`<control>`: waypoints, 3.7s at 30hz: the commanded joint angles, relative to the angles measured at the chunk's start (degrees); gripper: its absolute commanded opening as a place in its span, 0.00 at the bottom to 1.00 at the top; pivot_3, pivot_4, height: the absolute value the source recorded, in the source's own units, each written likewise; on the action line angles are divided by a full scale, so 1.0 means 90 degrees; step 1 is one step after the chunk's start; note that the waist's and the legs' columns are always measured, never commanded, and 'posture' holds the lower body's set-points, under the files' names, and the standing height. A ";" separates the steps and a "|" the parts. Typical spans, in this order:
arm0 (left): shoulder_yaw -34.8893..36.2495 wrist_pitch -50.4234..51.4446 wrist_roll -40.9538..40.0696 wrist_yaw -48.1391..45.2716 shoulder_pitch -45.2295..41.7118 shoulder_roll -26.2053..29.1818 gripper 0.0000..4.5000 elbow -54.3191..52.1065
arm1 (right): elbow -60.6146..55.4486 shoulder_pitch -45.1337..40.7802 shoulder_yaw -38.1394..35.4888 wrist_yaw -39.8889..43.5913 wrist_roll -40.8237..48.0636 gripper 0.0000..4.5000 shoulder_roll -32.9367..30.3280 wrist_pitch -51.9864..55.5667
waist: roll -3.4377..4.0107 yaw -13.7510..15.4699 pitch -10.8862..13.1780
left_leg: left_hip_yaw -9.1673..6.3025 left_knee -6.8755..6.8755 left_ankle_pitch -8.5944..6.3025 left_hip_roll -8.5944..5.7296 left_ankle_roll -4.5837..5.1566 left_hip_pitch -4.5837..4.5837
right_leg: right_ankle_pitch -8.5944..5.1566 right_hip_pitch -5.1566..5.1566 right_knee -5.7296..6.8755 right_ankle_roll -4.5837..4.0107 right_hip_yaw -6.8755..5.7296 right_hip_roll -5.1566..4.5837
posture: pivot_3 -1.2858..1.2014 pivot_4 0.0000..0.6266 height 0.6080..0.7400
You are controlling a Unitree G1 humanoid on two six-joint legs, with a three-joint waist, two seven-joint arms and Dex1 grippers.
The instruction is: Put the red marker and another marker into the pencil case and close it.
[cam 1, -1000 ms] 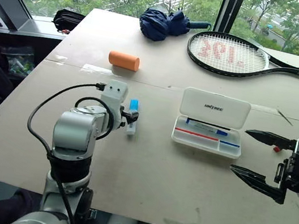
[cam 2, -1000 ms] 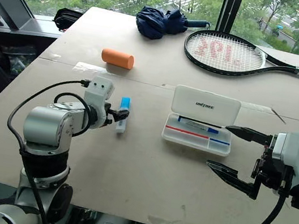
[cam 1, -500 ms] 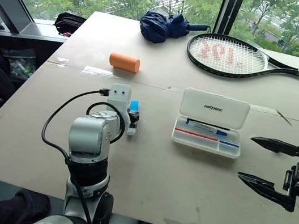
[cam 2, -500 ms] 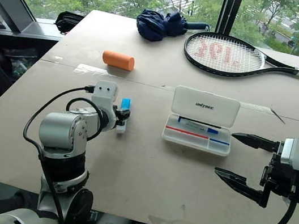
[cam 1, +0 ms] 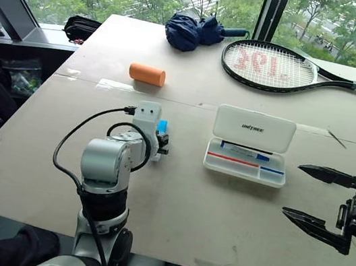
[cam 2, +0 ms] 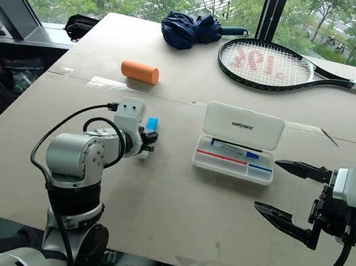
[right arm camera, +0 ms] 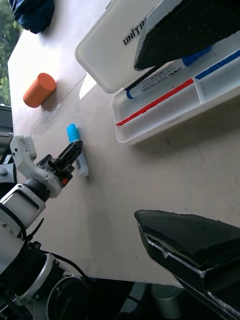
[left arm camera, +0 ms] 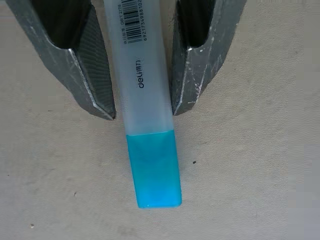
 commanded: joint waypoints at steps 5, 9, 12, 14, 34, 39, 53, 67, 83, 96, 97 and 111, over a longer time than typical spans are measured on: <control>0.0168 0.0181 -0.1134 -0.0960 -0.0237 0.0661 0.16 -0.0472 | -0.0187 0.0201 -0.0256 0.0002 -0.0005 1.00 0.0158 -0.0113 | -0.0005 -0.0032 0.0003 | 0.0002 -0.0005 0.0000 0.0001 0.0000 0.0007 | 0.0000 0.0005 0.0000 0.0000 0.0003 0.0004 | 0.52 0.24 0.94; -0.0833 -0.0912 -0.2969 -0.3914 -0.0573 0.2383 0.16 -0.0706 | -0.0447 0.0635 -0.0505 -0.0110 0.0017 1.00 0.0425 -0.0134 | -0.0010 -0.0042 0.0009 | -0.0008 -0.0003 0.0001 0.0006 -0.0002 -0.0018 | 0.0000 -0.0012 -0.0001 -0.0001 -0.0012 0.0005 | 0.52 0.24 0.94; -0.2086 -0.2278 -0.2825 -0.5141 -0.1197 0.3264 0.16 -0.0106 | -0.0679 0.1000 -0.0754 -0.0195 0.0032 1.00 0.0626 -0.0150 | -0.0007 -0.0039 0.0009 | -0.0005 -0.0005 0.0016 0.0003 -0.0030 -0.0021 | -0.0001 -0.0011 -0.0011 -0.0002 -0.0013 0.0002 | 0.52 0.24 0.94; -0.2821 -0.3252 -0.2593 -0.5797 -0.1640 0.3520 0.16 0.0474 | -0.0845 0.1256 -0.0900 -0.0242 0.0032 1.00 0.0761 -0.0170 | -0.0005 -0.0049 0.0008 | -0.0001 -0.0005 0.0007 0.0001 -0.0014 -0.0017 | -0.0001 -0.0009 -0.0014 -0.0003 -0.0008 0.0002 | 0.52 0.24 0.94; -0.5030 -0.6826 -0.0282 -0.7853 -0.3826 0.1725 0.16 0.5102 | -0.1844 0.2918 -0.1631 -0.0803 -0.0072 1.00 0.1653 -0.0589 | -0.0004 -0.0148 0.0014 | 0.0009 -0.0002 -0.0011 -0.0005 0.0019 -0.0024 | -0.0003 -0.0020 -0.0012 0.0000 0.0004 0.0021 | 0.52 0.24 0.94; -0.5009 -0.6607 -0.0188 -0.7982 -0.3805 0.1665 0.16 0.5083 | -0.1833 0.2883 -0.1594 -0.0895 -0.0083 1.00 0.1590 -0.0590 | -0.0004 -0.0144 0.0014 | 0.0008 -0.0002 -0.0011 -0.0005 0.0019 -0.0024 | -0.0003 -0.0020 -0.0012 0.0000 0.0002 0.0021 | 0.52 0.24 0.94; -0.2259 -0.5348 -0.2318 -0.7698 -0.2653 0.2071 0.85 0.2421 | -0.1619 0.2163 -0.0867 -0.2729 -0.0849 1.00 0.1258 0.0361 | 0.0011 -0.0222 0.0012 | 0.0013 -0.0003 -0.0011 0.0016 0.0018 -0.0025 | -0.0003 -0.0034 -0.0001 0.0000 0.0012 0.0022 | 0.52 0.24 0.94; 0.0303 -0.4306 -0.4610 -0.6995 0.1054 0.4225 0.85 -0.1464 | 0.2212 -0.2987 0.1210 -0.5526 -0.1852 1.00 0.0757 0.4259 | 0.0013 -0.0207 0.0017 | 0.0015 -0.0005 -0.0007 0.0019 0.0012 -0.0029 | -0.0002 -0.0038 -0.0003 -0.0003 0.0024 0.0018 | 0.52 0.24 0.94; 0.0537 -0.4833 -0.5308 -0.5872 0.2185 0.4519 0.85 -0.2098 | 0.2713 -0.4158 0.0797 -0.8211 -0.3534 0.54 0.3682 0.5011 | 0.0017 -0.0148 0.0009 | 0.0036 -0.0011 -0.0008 0.0006 0.0013 -0.0027 | 0.0001 -0.0050 0.0004 -0.0004 0.0029 0.0013 | 0.52 0.24 0.94; 0.0538 -0.5052 -0.5648 -0.5721 0.2425 0.4747 0.85 -0.1952 | 0.0785 -0.2558 0.1172 -0.2935 -0.1498 0.01 0.1610 0.3178 | 0.0054 -0.0234 0.0030 | 0.0049 -0.0015 -0.0010 0.0004 0.0017 -0.0029 | 0.0001 -0.0055 -0.0003 -0.0002 0.0042 0.0012 | 0.52 0.24 0.94; 0.0518 -0.5155 -0.5541 -0.5793 0.2538 0.4801 0.85 -0.1980 | 0.0631 -0.2392 0.1401 -0.2085 -0.1430 0.01 0.1005 0.2907 | 0.0056 -0.0292 0.0030 | 0.0049 -0.0019 -0.0010 0.0007 0.0018 -0.0026 | 0.0001 -0.0055 -0.0006 -0.0002 0.0044 0.0012 | 0.52 0.24 0.94; 0.1006 -0.5495 -0.5662 -0.5628 0.3522 0.5148 0.85 -0.2300 | 0.2867 -0.4336 0.4739 0.0766 -0.3384 0.01 -0.0328 0.0323 | -0.0005 -0.0277 0.0046 | 0.0070 -0.0079 -0.0010 0.0030 0.0016 0.0058 | -0.0002 -0.0005 -0.0022 -0.0006 0.0057 0.0017 | 0.52 0.24 0.94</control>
